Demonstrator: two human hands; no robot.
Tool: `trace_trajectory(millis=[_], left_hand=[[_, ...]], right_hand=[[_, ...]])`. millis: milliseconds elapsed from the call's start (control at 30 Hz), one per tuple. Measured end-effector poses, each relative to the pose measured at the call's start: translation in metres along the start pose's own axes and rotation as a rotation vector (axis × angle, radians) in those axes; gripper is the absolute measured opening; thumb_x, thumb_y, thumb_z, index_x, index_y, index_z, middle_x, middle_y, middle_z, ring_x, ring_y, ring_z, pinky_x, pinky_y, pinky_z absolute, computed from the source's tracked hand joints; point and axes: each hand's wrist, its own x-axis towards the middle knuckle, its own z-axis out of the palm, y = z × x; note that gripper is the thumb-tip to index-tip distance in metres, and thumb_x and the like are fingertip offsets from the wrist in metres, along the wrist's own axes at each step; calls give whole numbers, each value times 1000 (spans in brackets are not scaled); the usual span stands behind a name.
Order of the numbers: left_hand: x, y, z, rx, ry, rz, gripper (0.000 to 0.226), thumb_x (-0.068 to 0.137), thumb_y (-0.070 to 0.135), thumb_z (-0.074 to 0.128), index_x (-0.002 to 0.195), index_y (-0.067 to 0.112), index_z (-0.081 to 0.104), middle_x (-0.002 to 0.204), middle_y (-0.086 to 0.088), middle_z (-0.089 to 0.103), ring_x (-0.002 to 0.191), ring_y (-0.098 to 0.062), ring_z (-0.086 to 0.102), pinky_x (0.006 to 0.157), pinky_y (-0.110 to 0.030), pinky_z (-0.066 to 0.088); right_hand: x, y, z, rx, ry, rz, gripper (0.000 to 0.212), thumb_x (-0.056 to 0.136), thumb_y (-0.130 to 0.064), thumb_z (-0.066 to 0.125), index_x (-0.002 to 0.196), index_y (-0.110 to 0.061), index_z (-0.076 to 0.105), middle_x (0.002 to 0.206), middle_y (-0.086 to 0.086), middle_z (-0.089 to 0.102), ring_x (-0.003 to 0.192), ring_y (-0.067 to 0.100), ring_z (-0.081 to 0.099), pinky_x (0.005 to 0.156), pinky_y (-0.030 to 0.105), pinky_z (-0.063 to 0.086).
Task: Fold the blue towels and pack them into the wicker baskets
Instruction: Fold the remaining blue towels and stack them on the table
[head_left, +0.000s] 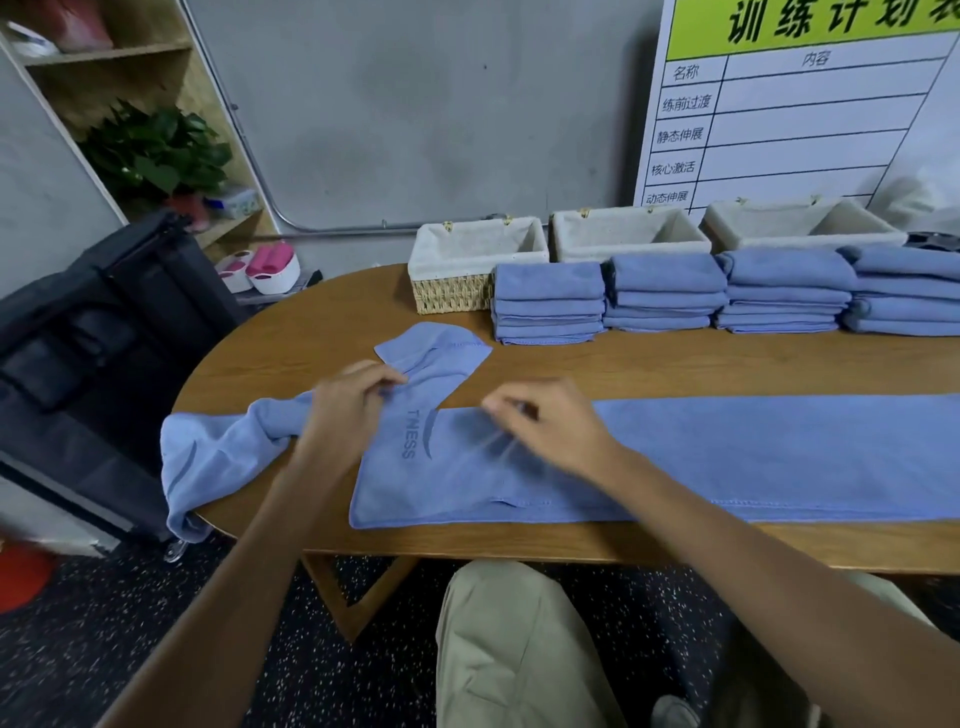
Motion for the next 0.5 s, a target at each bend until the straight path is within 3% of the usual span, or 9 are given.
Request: trace_trajectory(millis=[67,133,200,267,367,500], left_hand=[[0,37,27,-98,-146,-37,32,91,-6,52,109,10,74,114,-1,71,104,-11,64,93,-25,49],[-9,59,59,-67,-331,-91,32,99,27,52,127,23,67,136,8,61,127,-10,54,108,-34,41],[-20,64,81,90,-463,-114,62,93,66,34,145,36,49,157,16,38,147,-9,30,120,-40,22],[-27,58,87,214,-537,-96,85,82,87,19,154,42,31,164,20,17,153,-8,8,123,-41,7],[-24,56,81,293,-614,-70,104,69,100,10,157,45,16,166,20,1,154,-9,-5,125,-46,2],[-14,77,85,245,-633,-74,111,65,101,21,158,42,10,165,22,-9,153,-7,-12,122,-50,-4]], right_hand=[[5,28,-16,-193,31,108,24,99,-40,50,96,-28,71,83,-6,71,72,17,63,68,38,52],[-3,50,-25,-296,-69,166,22,100,-36,52,109,-25,69,104,-3,71,91,21,64,80,38,51],[-19,67,-28,-393,-159,108,33,100,-42,47,120,-26,67,122,-4,66,112,23,59,92,38,45],[-36,79,-32,-467,-250,74,57,96,-59,28,137,-32,57,144,-8,52,133,18,47,104,41,35],[-46,86,-47,-510,-391,133,81,85,-79,-1,153,-44,26,163,-15,17,152,12,13,120,43,12],[-44,83,-51,-537,-496,152,86,77,-80,-6,156,-46,3,166,-14,-6,153,14,-8,123,47,-2]])
